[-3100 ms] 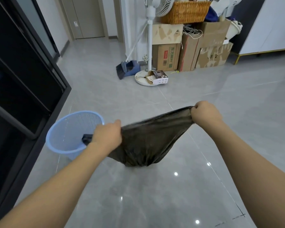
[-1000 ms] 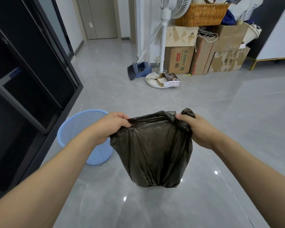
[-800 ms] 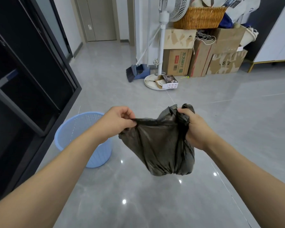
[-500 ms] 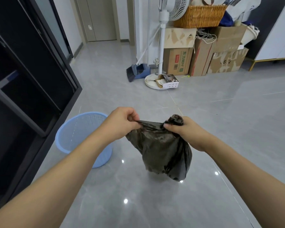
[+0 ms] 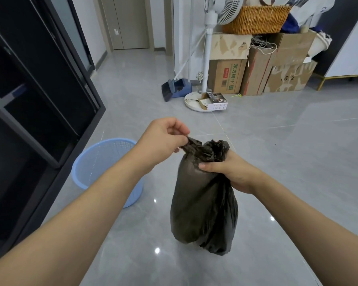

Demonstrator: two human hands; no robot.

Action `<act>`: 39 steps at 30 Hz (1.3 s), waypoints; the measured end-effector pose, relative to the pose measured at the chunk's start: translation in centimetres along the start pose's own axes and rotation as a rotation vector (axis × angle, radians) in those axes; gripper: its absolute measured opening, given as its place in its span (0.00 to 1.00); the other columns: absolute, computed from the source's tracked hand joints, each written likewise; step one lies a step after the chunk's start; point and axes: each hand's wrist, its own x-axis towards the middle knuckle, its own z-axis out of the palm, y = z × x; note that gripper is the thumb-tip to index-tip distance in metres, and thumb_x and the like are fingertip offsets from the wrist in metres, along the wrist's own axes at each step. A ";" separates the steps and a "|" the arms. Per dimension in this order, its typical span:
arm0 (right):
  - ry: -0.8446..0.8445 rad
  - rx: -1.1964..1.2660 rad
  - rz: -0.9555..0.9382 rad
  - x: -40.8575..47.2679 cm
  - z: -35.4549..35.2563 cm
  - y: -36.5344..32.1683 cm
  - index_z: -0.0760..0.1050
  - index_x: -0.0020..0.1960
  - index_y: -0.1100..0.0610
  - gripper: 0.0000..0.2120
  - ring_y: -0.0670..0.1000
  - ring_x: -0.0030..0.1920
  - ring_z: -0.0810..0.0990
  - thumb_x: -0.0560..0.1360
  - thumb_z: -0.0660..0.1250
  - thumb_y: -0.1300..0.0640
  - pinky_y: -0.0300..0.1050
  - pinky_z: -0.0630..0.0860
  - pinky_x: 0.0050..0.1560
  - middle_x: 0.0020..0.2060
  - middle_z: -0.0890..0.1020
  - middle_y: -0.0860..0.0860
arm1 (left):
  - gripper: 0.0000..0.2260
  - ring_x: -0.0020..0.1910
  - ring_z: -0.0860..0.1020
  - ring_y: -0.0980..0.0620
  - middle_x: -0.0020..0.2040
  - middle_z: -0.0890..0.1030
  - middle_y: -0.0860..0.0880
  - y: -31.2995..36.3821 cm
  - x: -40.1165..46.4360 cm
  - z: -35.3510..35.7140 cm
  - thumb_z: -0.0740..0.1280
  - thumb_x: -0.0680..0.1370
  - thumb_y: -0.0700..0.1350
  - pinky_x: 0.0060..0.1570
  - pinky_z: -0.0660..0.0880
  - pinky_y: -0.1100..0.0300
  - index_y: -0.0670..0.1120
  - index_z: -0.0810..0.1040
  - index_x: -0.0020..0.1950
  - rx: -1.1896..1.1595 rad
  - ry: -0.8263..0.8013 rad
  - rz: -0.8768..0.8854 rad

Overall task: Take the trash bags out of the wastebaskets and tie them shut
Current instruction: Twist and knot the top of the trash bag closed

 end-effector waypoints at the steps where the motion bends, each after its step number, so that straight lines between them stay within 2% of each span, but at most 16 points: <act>1: 0.034 -0.010 0.036 0.1 -0.1 0.0 0.78 0.60 0.60 0.13 0.52 0.54 0.83 0.75 0.68 0.66 0.41 0.79 0.55 0.53 0.85 0.55 | 0.09 0.41 0.79 0.51 0.44 0.82 0.45 -0.3 0.1 -0.2 0.67 0.75 0.33 0.43 0.76 0.57 0.48 0.78 0.45 -0.020 0.036 -0.009; 4: 0.156 0.066 0.134 0.4 -0.5 0.0 0.78 0.57 0.58 0.08 0.52 0.50 0.84 0.79 0.65 0.59 0.45 0.79 0.52 0.49 0.86 0.53 | 0.10 0.50 0.79 0.51 0.52 0.82 0.49 -2.3 0.4 -0.9 0.66 0.72 0.39 0.50 0.74 0.57 0.49 0.77 0.51 -0.068 0.044 -0.118; 6: 0.195 0.164 0.146 0.5 -0.9 -0.4 0.78 0.55 0.61 0.11 0.53 0.47 0.82 0.79 0.62 0.57 0.46 0.76 0.53 0.48 0.84 0.55 | 0.24 0.57 0.76 0.53 0.61 0.79 0.50 -4.4 0.0 -1.0 0.66 0.65 0.45 0.54 0.71 0.60 0.49 0.75 0.62 -0.035 -0.085 -0.215; 9: 0.134 0.246 0.063 0.2 -1.5 -1.1 0.78 0.56 0.64 0.19 0.52 0.52 0.79 0.74 0.58 0.55 0.50 0.71 0.60 0.54 0.82 0.57 | 0.44 0.73 0.64 0.54 0.76 0.66 0.54 -7.7 -1.2 -0.1 0.72 0.64 0.54 0.67 0.63 0.59 0.50 0.59 0.78 0.035 -0.354 -0.317; 11: 0.078 0.258 -0.006 0.1 -1.6 -1.7 0.78 0.48 0.66 0.16 0.53 0.50 0.80 0.73 0.58 0.56 0.51 0.72 0.61 0.47 0.83 0.58 | 0.54 0.77 0.56 0.58 0.79 0.57 0.59 -9.5 -2.0 1.5 0.76 0.63 0.61 0.72 0.58 0.55 0.55 0.48 0.81 0.046 -0.455 -0.324; 14: 0.107 0.339 -0.095 0.6 -1.6 -2.4 0.69 0.34 0.58 0.10 0.51 0.32 0.74 0.74 0.63 0.62 0.50 0.73 0.50 0.28 0.69 0.51 | 0.59 0.77 0.51 0.61 0.79 0.52 0.63 -10.5 -2.6 5.2 0.78 0.62 0.62 0.73 0.57 0.57 0.61 0.38 0.79 -0.047 -0.436 -0.223; 16: 0.222 0.177 -0.129 1.3 -1.7 -2.9 0.66 0.34 0.55 0.15 0.47 0.26 0.68 0.75 0.66 0.67 0.47 0.70 0.40 0.25 0.66 0.48 | 0.62 0.79 0.44 0.56 0.79 0.51 0.64 -10.2 -2.8 8.0 0.79 0.60 0.64 0.77 0.49 0.51 0.64 0.34 0.77 -0.008 -0.375 -0.155; 19: 0.313 0.096 -0.152 2.2 -1.5 -3.8 0.67 0.37 0.56 0.13 0.48 0.27 0.64 0.77 0.63 0.68 0.46 0.69 0.37 0.26 0.65 0.48 | 0.66 0.78 0.35 0.46 0.80 0.50 0.58 -9.2 -2.4 11.2 0.75 0.54 0.71 0.74 0.33 0.42 0.63 0.31 0.76 0.113 -0.257 -0.186; 22: 0.309 0.201 -0.165 2.7 -0.8 -4.4 0.69 0.41 0.58 0.09 0.51 0.29 0.68 0.80 0.60 0.63 0.47 0.73 0.39 0.29 0.66 0.51 | 0.64 0.79 0.44 0.45 0.78 0.56 0.49 -8.3 -1.9 13.4 0.74 0.56 0.72 0.75 0.36 0.40 0.58 0.36 0.78 0.231 -0.165 -0.269; 24: 0.297 0.195 -0.164 2.8 -0.7 -4.7 0.70 0.43 0.60 0.08 0.53 0.31 0.73 0.81 0.59 0.61 0.46 0.75 0.39 0.31 0.71 0.53 | 0.51 0.74 0.58 0.44 0.67 0.67 0.48 -7.4 -2.0 14.1 0.73 0.61 0.70 0.75 0.51 0.43 0.52 0.56 0.76 0.330 -0.077 -0.294; 25: 0.293 0.173 -0.164 2.8 -0.6 -4.9 0.70 0.43 0.60 0.08 0.53 0.32 0.75 0.82 0.59 0.61 0.45 0.76 0.39 0.33 0.73 0.54 | 0.39 0.68 0.63 0.45 0.59 0.69 0.49 -7.2 -2.1 14.2 0.73 0.64 0.68 0.72 0.59 0.46 0.50 0.65 0.66 0.336 -0.022 -0.299; 27: 0.284 0.160 -0.170 2.6 -0.6 -5.2 0.71 0.43 0.59 0.09 0.53 0.32 0.76 0.82 0.59 0.61 0.45 0.75 0.39 0.32 0.73 0.53 | 0.24 0.61 0.68 0.47 0.51 0.68 0.51 -7.5 -1.9 14.3 0.73 0.69 0.62 0.66 0.68 0.49 0.50 0.67 0.54 0.216 0.042 -0.328; 30: 0.237 0.259 -0.197 2.3 -0.6 -5.6 0.70 0.44 0.59 0.08 0.52 0.31 0.75 0.81 0.59 0.60 0.49 0.74 0.43 0.31 0.71 0.52 | 0.17 0.56 0.79 0.50 0.52 0.79 0.52 -8.3 -1.7 13.7 0.73 0.68 0.50 0.56 0.78 0.52 0.50 0.76 0.54 -0.129 0.014 -0.255; 32: 0.222 0.312 -0.204 2.0 -0.9 -6.1 0.70 0.44 0.60 0.08 0.52 0.31 0.74 0.81 0.59 0.60 0.51 0.75 0.45 0.30 0.70 0.52 | 0.13 0.49 0.82 0.55 0.48 0.84 0.52 -8.1 -1.9 13.1 0.71 0.70 0.40 0.51 0.79 0.54 0.48 0.80 0.54 -0.181 -0.072 -0.182; 34: 0.232 0.331 -0.197 1.7 -1.6 -6.6 0.70 0.44 0.61 0.08 0.53 0.31 0.75 0.81 0.59 0.60 0.53 0.77 0.46 0.30 0.70 0.53 | 0.15 0.49 0.81 0.57 0.48 0.84 0.52 -7.5 -2.0 12.4 0.68 0.72 0.35 0.55 0.79 0.54 0.48 0.80 0.56 -0.154 -0.170 -0.118; 39: 0.335 0.205 -0.151 0.9 -4.1 -6.8 0.70 0.44 0.60 0.07 0.55 0.35 0.78 0.80 0.61 0.59 0.56 0.76 0.49 0.31 0.73 0.53 | 0.36 0.64 0.73 0.56 0.63 0.75 0.54 -6.1 -1.9 11.2 0.61 0.69 0.26 0.63 0.71 0.63 0.50 0.65 0.74 -0.095 -0.276 0.040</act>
